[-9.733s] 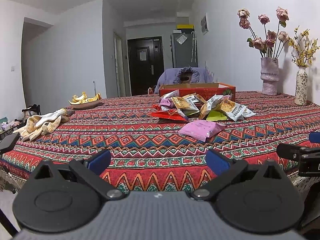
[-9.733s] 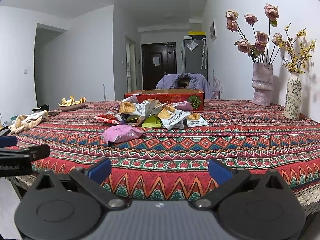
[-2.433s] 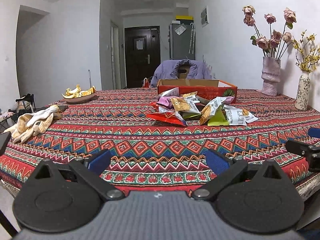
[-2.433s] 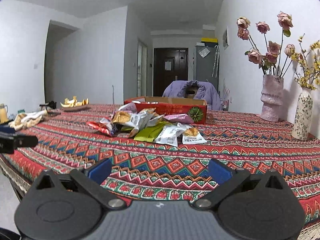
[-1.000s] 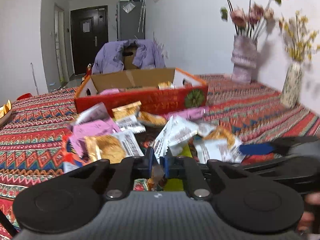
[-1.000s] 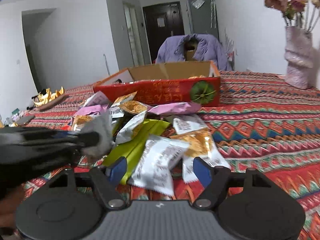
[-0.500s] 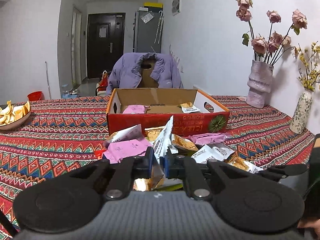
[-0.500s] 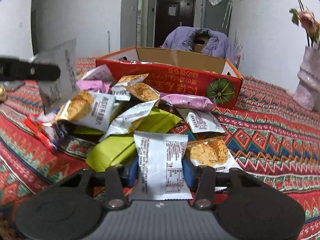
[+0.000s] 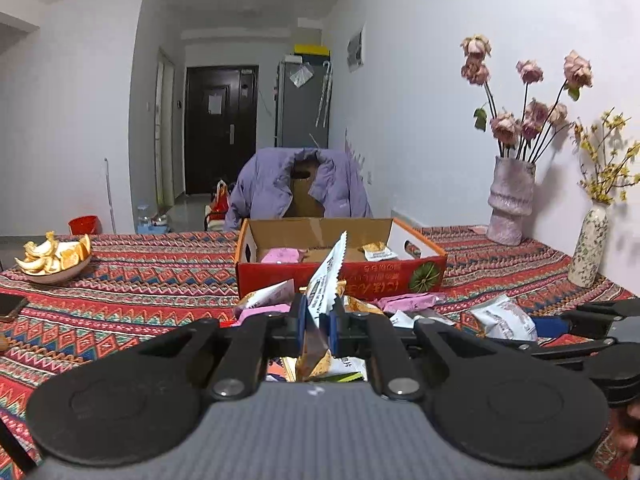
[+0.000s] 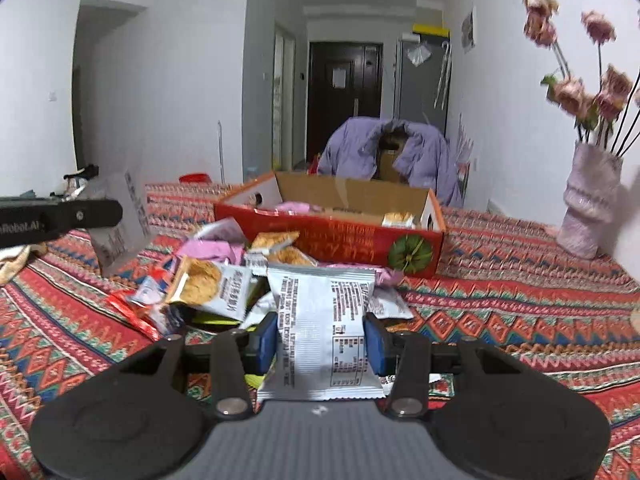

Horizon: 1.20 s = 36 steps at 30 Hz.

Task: Organize snacks
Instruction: 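Carry both white packets into the box and open both tools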

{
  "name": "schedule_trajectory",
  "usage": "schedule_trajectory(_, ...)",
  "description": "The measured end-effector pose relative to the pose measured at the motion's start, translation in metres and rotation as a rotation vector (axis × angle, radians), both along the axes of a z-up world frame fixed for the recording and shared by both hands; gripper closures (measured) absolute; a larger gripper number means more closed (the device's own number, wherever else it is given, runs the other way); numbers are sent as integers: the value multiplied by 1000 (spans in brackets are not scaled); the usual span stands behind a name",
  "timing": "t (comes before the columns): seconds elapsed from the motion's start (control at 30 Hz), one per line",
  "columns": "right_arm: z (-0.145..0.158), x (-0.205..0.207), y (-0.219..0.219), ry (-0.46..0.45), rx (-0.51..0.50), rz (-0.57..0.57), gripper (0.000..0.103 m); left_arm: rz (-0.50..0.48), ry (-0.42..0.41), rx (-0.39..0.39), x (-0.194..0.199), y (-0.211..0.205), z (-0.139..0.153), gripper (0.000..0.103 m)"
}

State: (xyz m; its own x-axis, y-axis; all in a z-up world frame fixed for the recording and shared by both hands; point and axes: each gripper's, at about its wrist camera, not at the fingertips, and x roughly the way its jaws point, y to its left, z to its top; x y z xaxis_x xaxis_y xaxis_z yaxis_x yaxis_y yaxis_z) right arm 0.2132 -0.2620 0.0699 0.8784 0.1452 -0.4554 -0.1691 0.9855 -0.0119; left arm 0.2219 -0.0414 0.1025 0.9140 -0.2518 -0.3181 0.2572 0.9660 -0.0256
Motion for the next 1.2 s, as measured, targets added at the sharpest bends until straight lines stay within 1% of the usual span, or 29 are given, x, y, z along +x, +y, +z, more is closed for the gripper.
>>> schedule_trajectory(0.17, 13, -27, 1, -49, 13, 11, 59, -1, -30, -30, -27, 4, 10, 91)
schedule_trajectory(0.3, 21, -34, -2, -71, 24, 17, 59, 17, -45, -29, -31, 2, 15, 91)
schedule_trajectory(0.43, 31, -27, -9, -83, 55, 34, 59, 20, -29, -34, -16, 3, 24, 91)
schedule_trajectory(0.53, 44, -4, -19, -83, 83, 59, 59, 11, -7, -48, 19, 2, 40, 91)
schedule_trajectory(0.63, 57, 37, -32, -81, 105, 84, 59, -16, 21, -18, 67, -5, 50, 91)
schedule_trajectory(0.73, 68, 90, -43, -64, 131, 106, 59, -8, 49, 22, 123, -15, 54, 91)
schedule_trajectory(0.8, 75, 129, -50, -38, 154, 114, 59, -10, 87, 23, 164, -21, 56, 91)
schedule_trajectory(0.83, 77, 148, -53, -29, 168, 120, 59, -17, 119, 14, 188, -24, 57, 91)
schedule_trajectory(0.9, 79, 195, -54, 10, 173, 133, 59, -19, 167, 1, 229, -31, 54, 91)
schedule_trajectory(0.93, 77, 216, -54, 28, 172, 126, 59, -17, 191, 4, 252, -35, 51, 91)
schedule_trajectory(1.0, 68, 268, -54, 105, 187, 117, 59, -22, 243, 17, 295, -47, 41, 91)
schedule_trajectory(1.1, 42, 348, -59, 242, 243, 73, 59, -22, 335, 29, 358, -65, 19, 91)
schedule_trajectory(1.2, 11, 412, -64, 354, 287, 18, 58, 10, 418, 13, 409, -75, -2, 91)
